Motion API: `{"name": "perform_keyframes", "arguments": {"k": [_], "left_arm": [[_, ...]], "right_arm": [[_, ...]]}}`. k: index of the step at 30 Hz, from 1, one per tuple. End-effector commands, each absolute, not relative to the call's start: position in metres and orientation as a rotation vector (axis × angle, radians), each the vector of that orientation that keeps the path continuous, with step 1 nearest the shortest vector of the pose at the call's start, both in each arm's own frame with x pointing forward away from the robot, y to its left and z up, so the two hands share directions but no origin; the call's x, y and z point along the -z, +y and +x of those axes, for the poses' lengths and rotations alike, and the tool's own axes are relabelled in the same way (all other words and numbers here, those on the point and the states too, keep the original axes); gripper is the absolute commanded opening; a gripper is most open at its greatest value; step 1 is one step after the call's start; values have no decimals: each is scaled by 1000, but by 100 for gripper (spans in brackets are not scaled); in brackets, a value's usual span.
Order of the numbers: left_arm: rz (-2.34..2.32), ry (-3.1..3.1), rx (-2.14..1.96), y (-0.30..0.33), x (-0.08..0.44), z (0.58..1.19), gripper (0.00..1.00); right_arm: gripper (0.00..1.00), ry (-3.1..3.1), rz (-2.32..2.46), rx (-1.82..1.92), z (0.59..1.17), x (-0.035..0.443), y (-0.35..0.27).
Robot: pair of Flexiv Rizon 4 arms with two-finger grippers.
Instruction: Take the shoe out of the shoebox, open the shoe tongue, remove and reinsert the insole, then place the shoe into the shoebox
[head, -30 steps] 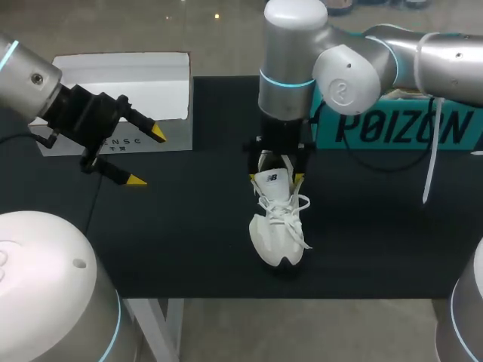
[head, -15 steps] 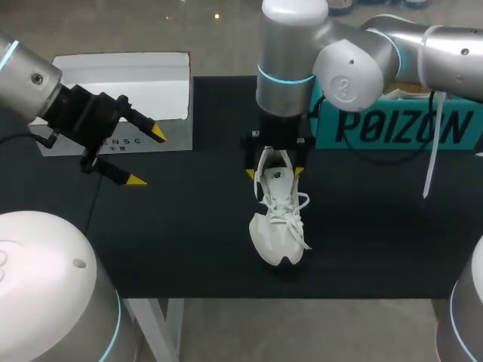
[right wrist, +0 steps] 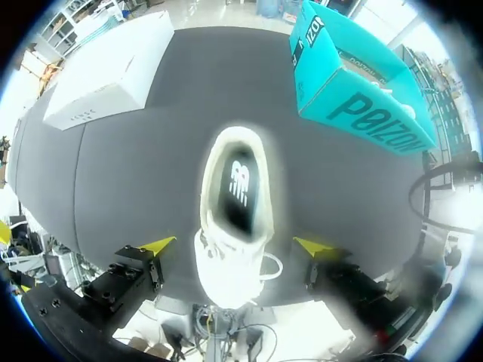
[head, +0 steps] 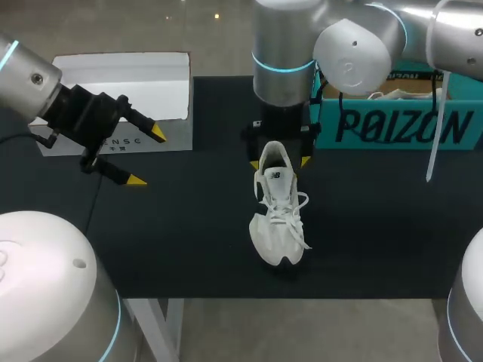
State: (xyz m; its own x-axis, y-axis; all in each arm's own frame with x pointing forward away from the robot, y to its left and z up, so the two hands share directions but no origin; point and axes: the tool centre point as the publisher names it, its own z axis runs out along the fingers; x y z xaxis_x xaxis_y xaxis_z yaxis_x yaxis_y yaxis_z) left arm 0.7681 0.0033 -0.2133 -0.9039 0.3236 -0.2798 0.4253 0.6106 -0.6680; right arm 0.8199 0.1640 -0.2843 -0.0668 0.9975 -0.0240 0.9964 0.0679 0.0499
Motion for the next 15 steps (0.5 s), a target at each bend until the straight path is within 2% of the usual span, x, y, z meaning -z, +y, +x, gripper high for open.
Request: {"name": "perform_keyframes", "arguments": {"k": [1,2,3,15], "left_arm": [[632,2703,1168,3,213,768,100],[632,2703,1168,3,213,768,100],[632,2703,1168,3,213,768,100],[632,2703,1168,3,213,768,100]], "right_arm": [[46,2279,2132,-52,807,291,155],[29,2285,2143,-53,805,294,155],[0,2290,2152,-53,803,298,155],[0,2331,2208,-23,808,336,154]]}}
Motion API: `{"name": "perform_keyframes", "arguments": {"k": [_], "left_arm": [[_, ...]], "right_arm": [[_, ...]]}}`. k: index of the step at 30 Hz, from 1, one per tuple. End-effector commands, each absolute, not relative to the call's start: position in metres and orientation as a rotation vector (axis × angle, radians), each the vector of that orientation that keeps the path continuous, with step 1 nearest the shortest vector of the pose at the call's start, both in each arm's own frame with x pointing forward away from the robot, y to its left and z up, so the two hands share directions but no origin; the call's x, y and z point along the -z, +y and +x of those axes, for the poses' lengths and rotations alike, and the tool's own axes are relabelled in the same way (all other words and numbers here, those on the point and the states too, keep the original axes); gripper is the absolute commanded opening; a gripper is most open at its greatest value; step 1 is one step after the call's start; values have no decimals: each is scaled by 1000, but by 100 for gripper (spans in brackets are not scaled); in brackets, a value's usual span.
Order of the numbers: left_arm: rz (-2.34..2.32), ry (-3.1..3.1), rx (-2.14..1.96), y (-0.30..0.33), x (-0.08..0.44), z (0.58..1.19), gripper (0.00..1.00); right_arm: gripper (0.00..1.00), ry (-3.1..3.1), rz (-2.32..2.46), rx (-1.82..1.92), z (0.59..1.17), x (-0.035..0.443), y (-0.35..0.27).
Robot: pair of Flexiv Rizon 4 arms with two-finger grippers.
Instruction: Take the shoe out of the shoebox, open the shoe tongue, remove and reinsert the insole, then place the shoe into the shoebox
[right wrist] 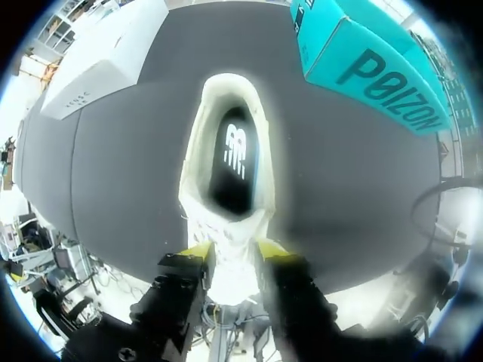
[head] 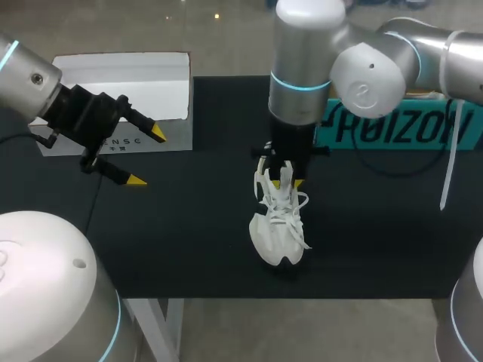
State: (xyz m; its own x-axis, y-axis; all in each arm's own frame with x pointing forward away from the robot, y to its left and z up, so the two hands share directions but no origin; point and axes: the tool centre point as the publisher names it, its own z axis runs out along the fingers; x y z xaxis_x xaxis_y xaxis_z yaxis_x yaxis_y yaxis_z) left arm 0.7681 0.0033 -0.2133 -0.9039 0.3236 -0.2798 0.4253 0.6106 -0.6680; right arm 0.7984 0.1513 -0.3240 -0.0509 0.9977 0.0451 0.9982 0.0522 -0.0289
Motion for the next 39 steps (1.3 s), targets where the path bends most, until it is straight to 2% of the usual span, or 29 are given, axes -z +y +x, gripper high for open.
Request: {"name": "perform_keyframes", "arguments": {"k": [1,6,13,21,25,27,28,29,39], "left_arm": [[632,2703,1168,3,213,768,100],[632,2703,1168,3,213,768,100],[632,2703,1168,3,213,768,100],[632,2703,1168,3,213,768,100],[632,2703,1168,3,213,768,100],[632,2703,1168,3,213,768,100],[632,2703,1168,3,213,768,100],[632,2703,1168,3,213,768,100],[632,2703,1168,3,213,768,100]], "right_arm": [[0,-2233,-2112,24,811,339,154],[0,-2221,-2109,34,824,351,157],[0,-2255,-2115,49,817,333,155],[0,-2351,-2081,97,834,315,150],[26,-2587,-1666,223,846,307,149],[49,-2818,-1329,110,845,304,147],[100,-2791,-1361,137,850,301,143],[100,-2773,-1391,263,858,295,141],[100,-2773,-1391,263,858,295,141]]}}
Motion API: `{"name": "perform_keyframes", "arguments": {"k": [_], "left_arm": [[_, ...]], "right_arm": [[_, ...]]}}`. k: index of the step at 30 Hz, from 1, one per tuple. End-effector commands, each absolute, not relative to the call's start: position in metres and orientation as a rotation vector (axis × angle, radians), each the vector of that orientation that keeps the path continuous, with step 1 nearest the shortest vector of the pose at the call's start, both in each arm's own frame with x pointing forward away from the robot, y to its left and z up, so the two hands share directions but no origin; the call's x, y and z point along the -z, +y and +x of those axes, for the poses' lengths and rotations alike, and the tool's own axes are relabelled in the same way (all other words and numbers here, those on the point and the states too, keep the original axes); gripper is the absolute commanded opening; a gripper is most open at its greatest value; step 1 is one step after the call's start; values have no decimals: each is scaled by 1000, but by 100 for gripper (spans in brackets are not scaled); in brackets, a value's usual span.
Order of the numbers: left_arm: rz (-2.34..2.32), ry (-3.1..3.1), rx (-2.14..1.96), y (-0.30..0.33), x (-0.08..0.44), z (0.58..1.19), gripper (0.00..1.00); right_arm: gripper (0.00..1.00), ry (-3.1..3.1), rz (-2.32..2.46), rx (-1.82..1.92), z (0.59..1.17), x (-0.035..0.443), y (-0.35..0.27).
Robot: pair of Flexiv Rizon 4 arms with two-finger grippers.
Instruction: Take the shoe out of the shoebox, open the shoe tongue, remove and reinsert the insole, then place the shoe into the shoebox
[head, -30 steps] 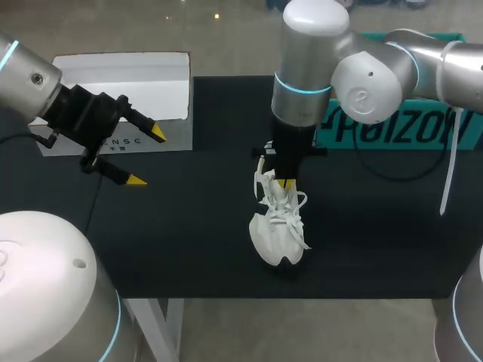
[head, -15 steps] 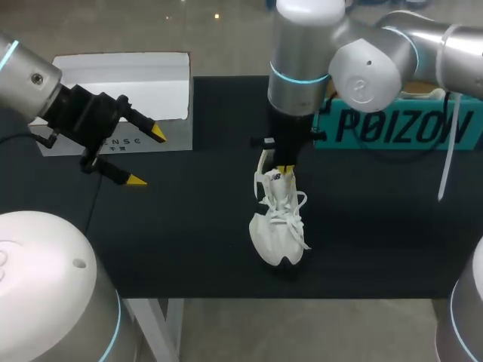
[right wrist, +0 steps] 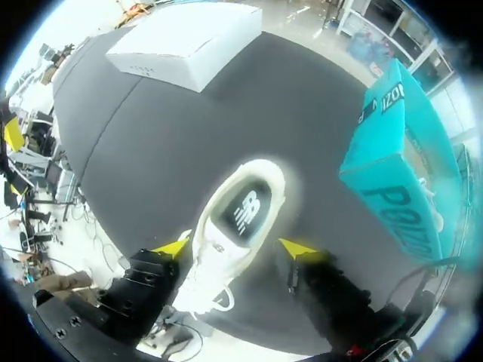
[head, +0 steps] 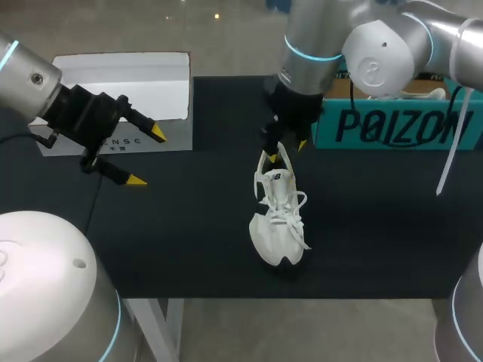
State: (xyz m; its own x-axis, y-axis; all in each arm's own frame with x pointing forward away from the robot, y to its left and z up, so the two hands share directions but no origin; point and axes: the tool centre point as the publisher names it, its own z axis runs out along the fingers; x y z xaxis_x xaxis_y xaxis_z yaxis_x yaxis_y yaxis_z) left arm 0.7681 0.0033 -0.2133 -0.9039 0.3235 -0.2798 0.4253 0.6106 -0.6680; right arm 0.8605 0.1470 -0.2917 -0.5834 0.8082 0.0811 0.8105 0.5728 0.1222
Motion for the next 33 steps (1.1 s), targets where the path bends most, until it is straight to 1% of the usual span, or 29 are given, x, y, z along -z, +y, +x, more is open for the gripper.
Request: {"name": "perform_keyframes", "arguments": {"k": [1,8,9,10,12,13,15,16,18,20,22,33], "left_arm": [[632,2703,1168,3,213,768,100],[632,2703,1168,3,213,768,100],[632,2703,1168,3,213,768,100],[632,2703,1168,3,213,768,100],[632,2703,1168,3,213,768,100],[632,2703,1168,3,213,768,100],[632,2703,1168,3,213,768,100],[632,2703,1168,3,213,768,100],[632,2703,1168,3,213,768,100],[632,2703,1168,3,213,768,100],[632,2703,1168,3,213,768,100],[632,2703,1168,3,213,768,100]], "right_arm": [[100,-2773,-1391,263,858,295,141],[100,-2773,-1391,263,858,295,141],[100,-2832,-1327,212,863,294,140],[100,-2973,-1125,66,868,292,143],[100,-3044,-932,112,873,291,142],[100,-3122,-699,37,876,291,142],[100,-3164,-460,50,879,292,139],[100,-3204,-322,-8,880,293,137],[100,-3191,-145,57,885,295,131],[100,-3177,206,154,882,293,129],[100,-3249,134,119,890,289,124],[100,-3249,134,119,890,289,124]]}}
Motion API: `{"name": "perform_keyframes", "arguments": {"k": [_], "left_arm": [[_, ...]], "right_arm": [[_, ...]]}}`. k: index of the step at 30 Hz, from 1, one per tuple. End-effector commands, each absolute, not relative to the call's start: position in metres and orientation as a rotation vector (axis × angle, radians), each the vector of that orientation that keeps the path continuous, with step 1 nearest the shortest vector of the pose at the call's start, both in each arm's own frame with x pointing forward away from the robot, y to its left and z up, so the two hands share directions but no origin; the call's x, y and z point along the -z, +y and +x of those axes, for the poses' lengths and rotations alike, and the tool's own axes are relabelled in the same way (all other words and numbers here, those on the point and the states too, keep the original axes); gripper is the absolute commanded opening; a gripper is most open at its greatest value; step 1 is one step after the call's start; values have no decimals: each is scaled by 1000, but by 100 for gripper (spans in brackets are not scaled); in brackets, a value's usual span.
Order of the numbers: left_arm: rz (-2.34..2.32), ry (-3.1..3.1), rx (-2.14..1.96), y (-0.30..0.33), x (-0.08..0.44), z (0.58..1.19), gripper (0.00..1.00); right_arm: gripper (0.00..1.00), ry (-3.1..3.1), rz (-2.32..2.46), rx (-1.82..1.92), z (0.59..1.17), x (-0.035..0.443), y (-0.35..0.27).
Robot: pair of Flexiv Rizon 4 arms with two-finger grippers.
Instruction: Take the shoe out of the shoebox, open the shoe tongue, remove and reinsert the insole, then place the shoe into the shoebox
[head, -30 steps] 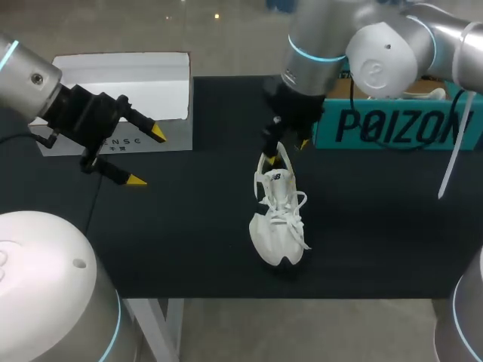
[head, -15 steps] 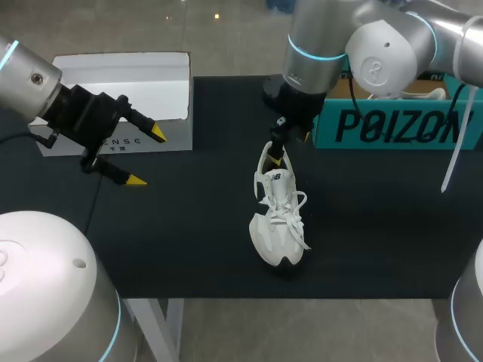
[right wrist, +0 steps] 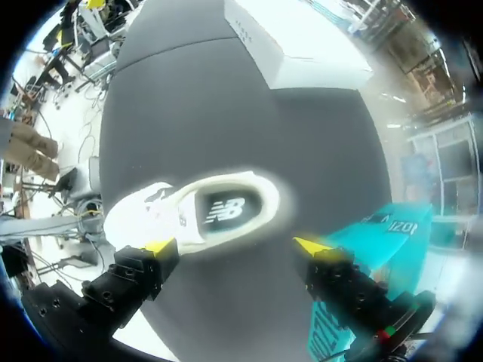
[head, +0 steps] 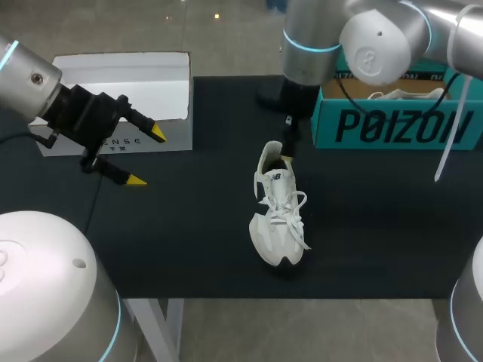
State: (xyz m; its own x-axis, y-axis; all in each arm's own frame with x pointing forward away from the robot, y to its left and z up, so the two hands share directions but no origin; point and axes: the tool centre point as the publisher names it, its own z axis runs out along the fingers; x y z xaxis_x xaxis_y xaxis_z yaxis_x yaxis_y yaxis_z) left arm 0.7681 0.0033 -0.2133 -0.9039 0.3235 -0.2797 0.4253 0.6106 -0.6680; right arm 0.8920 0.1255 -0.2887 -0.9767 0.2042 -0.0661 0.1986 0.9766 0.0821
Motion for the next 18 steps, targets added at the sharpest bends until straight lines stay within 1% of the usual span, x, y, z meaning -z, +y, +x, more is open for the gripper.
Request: {"name": "perform_keyframes", "arguments": {"k": [1,3,5,6,10,15,18], "left_arm": [[632,2703,1168,3,213,768,100],[632,2703,1168,3,213,768,100],[632,2703,1168,3,213,768,100],[632,2703,1168,3,213,768,100],[632,2703,1168,3,213,768,100],[632,2703,1168,3,213,768,100],[632,2703,1168,3,213,768,100]], "right_arm": [[100,3025,-125,-111,890,289,124],[100,3058,-144,-90,895,291,126],[100,3068,-198,-267,901,291,125],[100,3102,-208,-228,905,293,128],[100,3145,-317,-379,916,297,139],[100,3167,-375,-417,930,302,150],[100,3180,-362,-366,938,308,152]]}}
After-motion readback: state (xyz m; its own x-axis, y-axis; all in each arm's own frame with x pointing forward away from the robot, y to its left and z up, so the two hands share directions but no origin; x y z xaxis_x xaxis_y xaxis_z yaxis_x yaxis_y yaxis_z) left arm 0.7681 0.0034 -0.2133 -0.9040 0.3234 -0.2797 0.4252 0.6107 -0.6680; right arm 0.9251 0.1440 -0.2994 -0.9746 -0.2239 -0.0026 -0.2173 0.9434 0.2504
